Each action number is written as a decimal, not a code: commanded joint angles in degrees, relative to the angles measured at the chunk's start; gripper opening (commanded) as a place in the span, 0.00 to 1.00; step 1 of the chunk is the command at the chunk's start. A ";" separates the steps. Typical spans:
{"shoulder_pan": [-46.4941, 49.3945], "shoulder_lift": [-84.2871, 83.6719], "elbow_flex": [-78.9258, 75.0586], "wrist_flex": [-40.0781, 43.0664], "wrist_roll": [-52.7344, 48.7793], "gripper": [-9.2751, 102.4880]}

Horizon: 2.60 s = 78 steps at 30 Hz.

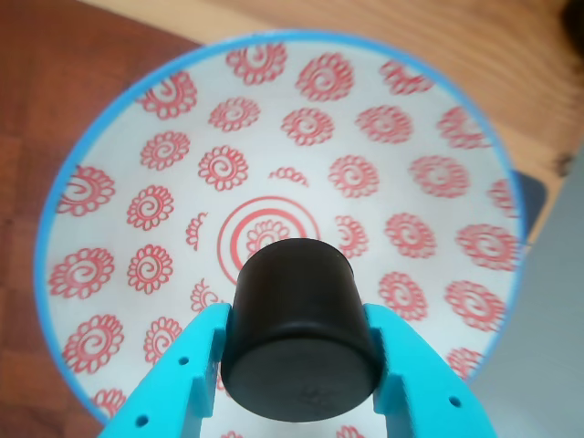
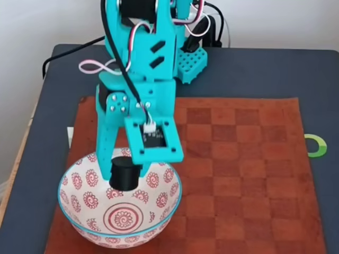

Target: Grasp a black cylinder and put it in the bin.

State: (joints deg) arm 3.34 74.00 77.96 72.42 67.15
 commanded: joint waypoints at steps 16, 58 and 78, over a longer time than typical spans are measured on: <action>0.09 0.70 -2.55 0.35 0.26 0.33; -23.03 52.38 10.11 20.39 19.34 0.08; -35.42 79.01 53.79 10.28 35.86 0.08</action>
State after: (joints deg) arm -32.26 151.17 127.88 86.31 102.66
